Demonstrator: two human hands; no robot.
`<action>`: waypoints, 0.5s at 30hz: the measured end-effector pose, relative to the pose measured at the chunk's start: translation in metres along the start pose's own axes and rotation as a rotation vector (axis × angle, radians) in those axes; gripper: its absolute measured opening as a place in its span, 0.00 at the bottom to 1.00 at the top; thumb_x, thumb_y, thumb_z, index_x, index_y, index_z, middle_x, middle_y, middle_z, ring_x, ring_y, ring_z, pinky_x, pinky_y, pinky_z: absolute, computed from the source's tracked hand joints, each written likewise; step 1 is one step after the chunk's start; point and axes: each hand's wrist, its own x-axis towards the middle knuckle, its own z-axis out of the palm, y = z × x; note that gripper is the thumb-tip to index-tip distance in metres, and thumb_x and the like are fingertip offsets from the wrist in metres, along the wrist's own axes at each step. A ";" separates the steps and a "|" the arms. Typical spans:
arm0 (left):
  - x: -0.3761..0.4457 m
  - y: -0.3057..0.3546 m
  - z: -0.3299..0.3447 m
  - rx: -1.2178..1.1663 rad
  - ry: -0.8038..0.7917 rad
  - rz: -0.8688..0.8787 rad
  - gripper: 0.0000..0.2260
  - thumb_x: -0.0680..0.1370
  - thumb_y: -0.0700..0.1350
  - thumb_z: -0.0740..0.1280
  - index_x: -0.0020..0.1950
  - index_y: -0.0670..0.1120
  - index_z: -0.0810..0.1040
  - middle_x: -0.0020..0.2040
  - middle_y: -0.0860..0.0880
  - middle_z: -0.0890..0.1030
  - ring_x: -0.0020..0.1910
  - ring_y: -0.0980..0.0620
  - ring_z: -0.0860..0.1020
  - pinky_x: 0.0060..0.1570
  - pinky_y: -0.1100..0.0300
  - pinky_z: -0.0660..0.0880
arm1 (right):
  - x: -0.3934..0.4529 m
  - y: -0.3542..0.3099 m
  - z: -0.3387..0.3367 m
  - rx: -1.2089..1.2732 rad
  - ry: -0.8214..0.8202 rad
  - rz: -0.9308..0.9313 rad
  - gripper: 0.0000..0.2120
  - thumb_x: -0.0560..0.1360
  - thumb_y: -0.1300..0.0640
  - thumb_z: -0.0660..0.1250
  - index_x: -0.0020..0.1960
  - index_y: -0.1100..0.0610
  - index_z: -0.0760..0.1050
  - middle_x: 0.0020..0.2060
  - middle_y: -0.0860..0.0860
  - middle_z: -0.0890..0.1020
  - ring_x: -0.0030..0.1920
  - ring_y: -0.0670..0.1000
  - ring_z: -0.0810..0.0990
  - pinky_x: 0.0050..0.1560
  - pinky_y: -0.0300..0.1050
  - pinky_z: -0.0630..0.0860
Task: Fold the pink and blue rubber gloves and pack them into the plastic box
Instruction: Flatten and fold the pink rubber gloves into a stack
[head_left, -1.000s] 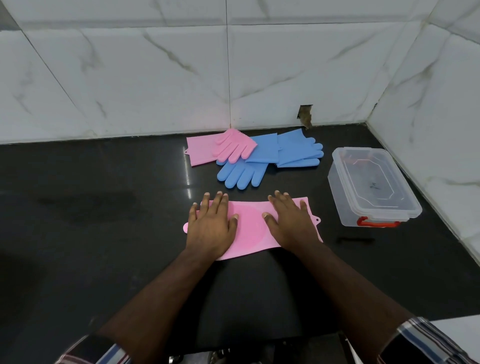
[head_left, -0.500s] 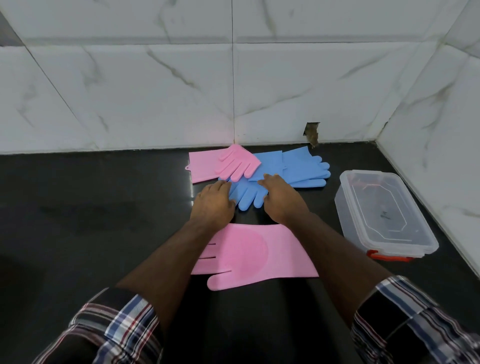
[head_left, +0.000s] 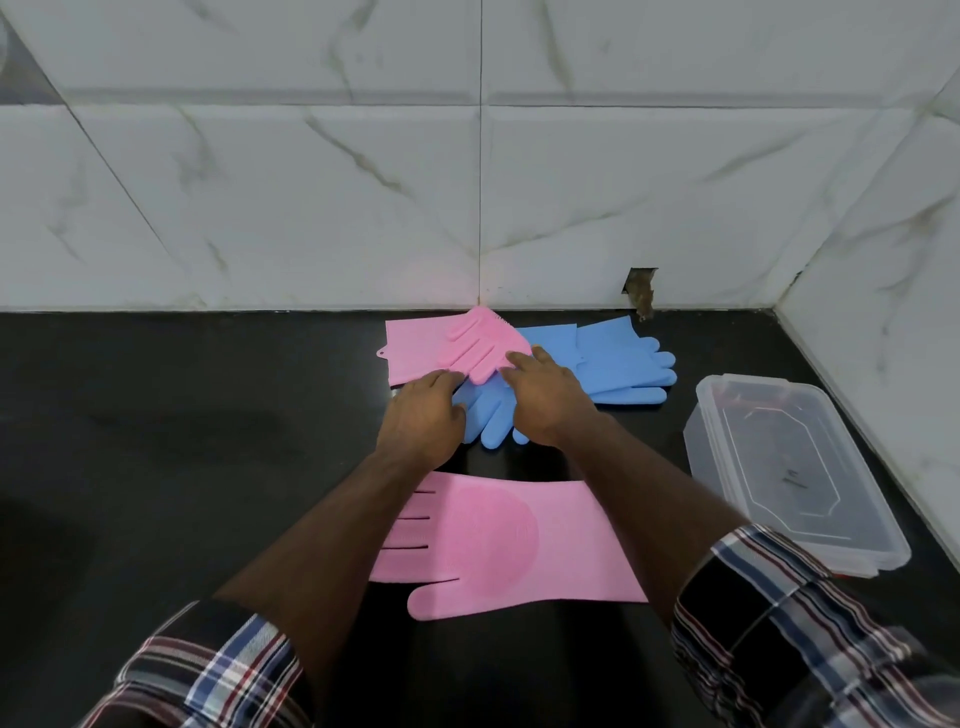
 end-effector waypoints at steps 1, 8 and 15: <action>0.000 0.001 -0.003 -0.022 0.009 -0.014 0.19 0.80 0.43 0.64 0.72 0.44 0.74 0.69 0.46 0.78 0.66 0.46 0.75 0.66 0.51 0.71 | 0.001 0.000 0.000 0.045 0.029 -0.007 0.31 0.76 0.62 0.61 0.78 0.55 0.59 0.79 0.50 0.56 0.79 0.55 0.50 0.75 0.59 0.56; 0.009 0.001 -0.023 -0.175 0.076 -0.046 0.28 0.77 0.39 0.66 0.77 0.44 0.67 0.75 0.45 0.72 0.72 0.45 0.70 0.69 0.52 0.67 | -0.004 -0.009 -0.039 0.676 0.309 -0.071 0.26 0.76 0.64 0.68 0.73 0.56 0.70 0.74 0.51 0.69 0.74 0.49 0.65 0.72 0.35 0.55; 0.025 0.021 -0.066 -0.290 0.178 0.010 0.06 0.78 0.42 0.65 0.51 0.47 0.81 0.47 0.48 0.83 0.47 0.45 0.80 0.45 0.55 0.73 | -0.033 -0.016 -0.092 1.323 0.334 -0.097 0.17 0.74 0.68 0.70 0.63 0.60 0.80 0.59 0.49 0.83 0.56 0.44 0.82 0.56 0.34 0.76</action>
